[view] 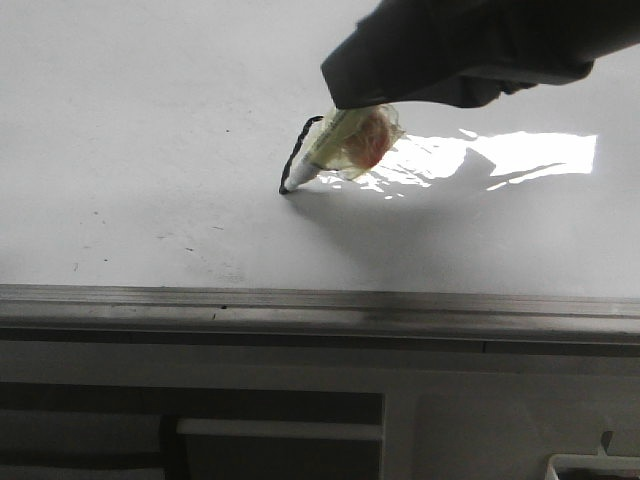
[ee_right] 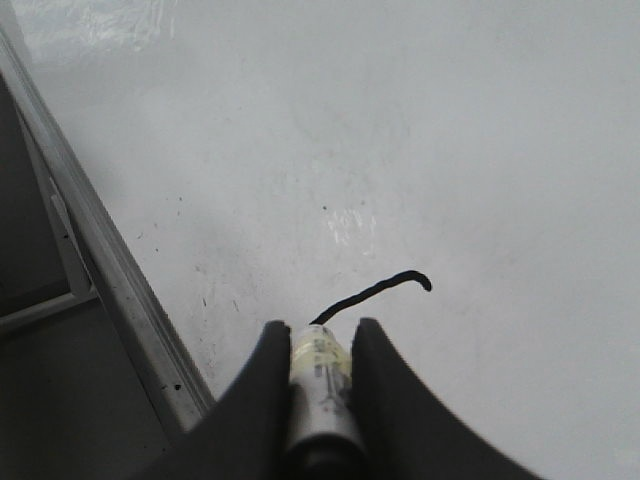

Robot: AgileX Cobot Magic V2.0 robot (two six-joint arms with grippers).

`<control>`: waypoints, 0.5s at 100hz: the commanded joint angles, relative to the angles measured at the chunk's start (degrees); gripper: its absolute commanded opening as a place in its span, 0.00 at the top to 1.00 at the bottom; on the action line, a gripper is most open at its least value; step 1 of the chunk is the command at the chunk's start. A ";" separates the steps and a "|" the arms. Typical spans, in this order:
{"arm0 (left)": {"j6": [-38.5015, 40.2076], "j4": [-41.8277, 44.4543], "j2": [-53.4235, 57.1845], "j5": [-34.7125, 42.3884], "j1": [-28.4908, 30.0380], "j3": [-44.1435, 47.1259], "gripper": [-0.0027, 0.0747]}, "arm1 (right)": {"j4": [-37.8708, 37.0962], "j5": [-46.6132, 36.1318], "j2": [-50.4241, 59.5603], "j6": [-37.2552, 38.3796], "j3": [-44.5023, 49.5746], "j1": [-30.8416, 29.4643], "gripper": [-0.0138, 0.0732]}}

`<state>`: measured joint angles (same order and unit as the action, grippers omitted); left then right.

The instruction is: Write number 5 on whiteboard

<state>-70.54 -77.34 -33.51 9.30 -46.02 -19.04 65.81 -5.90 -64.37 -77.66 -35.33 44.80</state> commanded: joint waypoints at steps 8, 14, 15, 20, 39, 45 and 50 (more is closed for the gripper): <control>0.67 0.53 0.07 0.30 -0.11 -1.49 0.99 | 5.32 -9.00 2.68 -4.71 1.44 -0.73 0.91; 0.67 0.53 0.07 0.30 -0.11 -1.49 0.99 | 10.68 -10.56 3.80 -8.66 2.19 -0.73 0.91; 0.67 0.53 0.07 0.30 -0.11 -1.49 0.99 | 11.38 -10.74 3.94 -9.78 2.32 -0.73 0.91; 0.67 0.53 0.07 0.30 -0.11 -1.49 0.99 | 16.46 -11.53 4.85 -13.99 2.57 -0.73 0.91; 0.67 0.53 0.07 0.30 -0.11 -1.49 0.99 | 28.72 -8.24 6.04 -22.78 2.61 0.31 0.91; 0.67 0.53 0.07 0.30 -0.11 -1.49 0.99 | 28.92 -6.45 5.22 -22.78 2.61 1.50 0.91; 0.67 0.53 0.07 0.30 -0.11 -1.49 0.99 | 29.06 -6.38 4.00 -22.78 2.61 2.97 0.91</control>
<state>-70.54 -77.34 -33.51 9.21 -46.02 -19.04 92.49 -9.94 -58.93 -98.60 -31.83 46.43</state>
